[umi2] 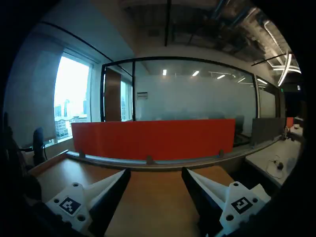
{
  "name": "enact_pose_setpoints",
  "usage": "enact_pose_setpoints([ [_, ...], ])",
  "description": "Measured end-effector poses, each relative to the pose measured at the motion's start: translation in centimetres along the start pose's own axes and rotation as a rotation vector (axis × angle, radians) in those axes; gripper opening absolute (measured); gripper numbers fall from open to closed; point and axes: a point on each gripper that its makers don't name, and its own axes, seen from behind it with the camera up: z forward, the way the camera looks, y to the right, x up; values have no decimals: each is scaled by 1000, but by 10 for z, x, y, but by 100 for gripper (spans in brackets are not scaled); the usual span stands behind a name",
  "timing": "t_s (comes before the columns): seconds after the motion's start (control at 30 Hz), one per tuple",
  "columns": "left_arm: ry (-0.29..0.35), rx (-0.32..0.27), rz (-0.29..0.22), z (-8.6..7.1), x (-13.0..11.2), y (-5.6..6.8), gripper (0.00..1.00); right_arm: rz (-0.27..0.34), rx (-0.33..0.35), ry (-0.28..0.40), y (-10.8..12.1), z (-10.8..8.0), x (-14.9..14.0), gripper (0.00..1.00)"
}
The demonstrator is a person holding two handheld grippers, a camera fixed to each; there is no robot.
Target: Fold towel
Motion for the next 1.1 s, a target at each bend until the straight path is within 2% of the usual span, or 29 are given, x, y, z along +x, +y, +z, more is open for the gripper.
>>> enact_pose_setpoints([
  [0.47,13,-19,7,2,-3,6,93,-6,21,3,-13,9,13,100],
  [0.8,15,-20,7,2,-17,5,93,-9,27,-6,-23,6,7,100],
  [1.1,37,-11,37,7,-31,0,93,-9,32,6,-32,4,6,100],
])
